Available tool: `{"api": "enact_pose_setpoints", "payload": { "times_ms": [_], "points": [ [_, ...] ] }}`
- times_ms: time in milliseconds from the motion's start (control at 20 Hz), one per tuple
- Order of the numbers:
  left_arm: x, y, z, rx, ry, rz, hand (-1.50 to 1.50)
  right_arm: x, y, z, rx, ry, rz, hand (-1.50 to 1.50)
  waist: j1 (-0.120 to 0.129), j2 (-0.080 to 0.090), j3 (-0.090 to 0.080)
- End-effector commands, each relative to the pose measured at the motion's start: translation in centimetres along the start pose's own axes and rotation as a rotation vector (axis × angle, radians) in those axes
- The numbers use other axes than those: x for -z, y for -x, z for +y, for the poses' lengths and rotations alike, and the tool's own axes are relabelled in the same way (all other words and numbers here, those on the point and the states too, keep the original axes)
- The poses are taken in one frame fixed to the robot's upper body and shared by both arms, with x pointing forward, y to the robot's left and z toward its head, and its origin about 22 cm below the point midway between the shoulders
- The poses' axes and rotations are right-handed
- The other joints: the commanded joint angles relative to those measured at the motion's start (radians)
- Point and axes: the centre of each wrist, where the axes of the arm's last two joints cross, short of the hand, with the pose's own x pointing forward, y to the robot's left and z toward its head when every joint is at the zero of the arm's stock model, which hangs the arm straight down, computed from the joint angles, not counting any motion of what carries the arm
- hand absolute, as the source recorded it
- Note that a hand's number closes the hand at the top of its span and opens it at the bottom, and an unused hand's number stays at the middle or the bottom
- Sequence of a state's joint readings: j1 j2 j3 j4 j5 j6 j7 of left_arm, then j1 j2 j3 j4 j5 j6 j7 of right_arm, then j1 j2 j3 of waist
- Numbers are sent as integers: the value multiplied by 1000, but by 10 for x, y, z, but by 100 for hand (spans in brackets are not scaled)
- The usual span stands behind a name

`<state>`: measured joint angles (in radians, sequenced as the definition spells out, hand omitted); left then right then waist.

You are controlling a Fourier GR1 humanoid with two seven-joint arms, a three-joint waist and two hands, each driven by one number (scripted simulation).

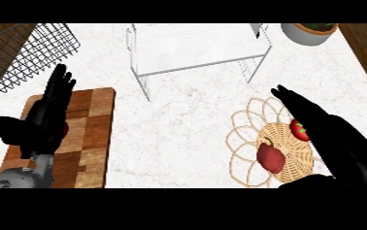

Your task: Pick the bell pepper from the placemat and place it in the tiered shelf

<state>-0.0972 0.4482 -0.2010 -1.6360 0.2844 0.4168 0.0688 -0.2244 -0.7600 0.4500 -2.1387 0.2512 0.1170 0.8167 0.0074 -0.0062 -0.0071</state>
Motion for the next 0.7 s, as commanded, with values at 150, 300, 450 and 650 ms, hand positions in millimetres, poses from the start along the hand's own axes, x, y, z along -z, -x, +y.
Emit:
{"api": "enact_pose_setpoints", "payload": {
  "times_ms": [150, 300, 450, 650],
  "points": [
    [-1, -4, -15, 1, 30, -8, 0, 3, -46, 19, -297, -5, 229, -150, 23, 5, 2],
    [5, 1, 6, -11, 25, 5, 0, 13, -57, 44, -304, -22, 263, -150, 17, 6, 3],
    [10, -1, -10, -2, -4, -13, 0, 24, -62, 50, -396, -27, 294, -150, 7, 7, 3],
    [0, 2, -8, -4, -3, 2, 0, 36, -48, 65, -504, -25, 378, -150, 4, 4, 4]
  ]
}}
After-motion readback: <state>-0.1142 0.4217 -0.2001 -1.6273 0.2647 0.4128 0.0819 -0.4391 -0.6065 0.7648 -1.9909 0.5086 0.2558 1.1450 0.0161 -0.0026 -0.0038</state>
